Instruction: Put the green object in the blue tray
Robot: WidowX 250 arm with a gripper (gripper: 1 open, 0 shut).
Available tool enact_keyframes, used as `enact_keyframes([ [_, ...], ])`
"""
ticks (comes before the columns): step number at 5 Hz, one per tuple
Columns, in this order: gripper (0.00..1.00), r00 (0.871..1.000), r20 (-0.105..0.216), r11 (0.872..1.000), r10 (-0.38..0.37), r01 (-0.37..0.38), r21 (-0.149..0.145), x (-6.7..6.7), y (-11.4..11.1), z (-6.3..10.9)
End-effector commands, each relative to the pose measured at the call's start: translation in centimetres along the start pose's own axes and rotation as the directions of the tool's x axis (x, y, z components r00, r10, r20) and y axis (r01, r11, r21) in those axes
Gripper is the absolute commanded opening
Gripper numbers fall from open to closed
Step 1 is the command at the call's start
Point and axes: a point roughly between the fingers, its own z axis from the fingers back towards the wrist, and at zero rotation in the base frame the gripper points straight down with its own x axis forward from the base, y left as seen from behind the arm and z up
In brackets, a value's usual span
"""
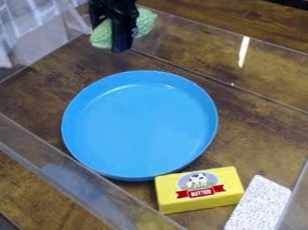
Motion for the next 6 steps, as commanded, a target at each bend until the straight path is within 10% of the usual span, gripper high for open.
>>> enact_keyframes([
  [1,0.0,0.995,0.103,0.999,0.021,-0.023,0.022,0.4,-1.8,3.6],
  [5,0.0,0.989,0.124,0.997,0.078,-0.077,-0.012,0.1,-4.0,2.3],
  [6,1.0,0.988,0.128,0.996,0.087,-0.086,-0.017,0.0,-4.3,2.1],
])
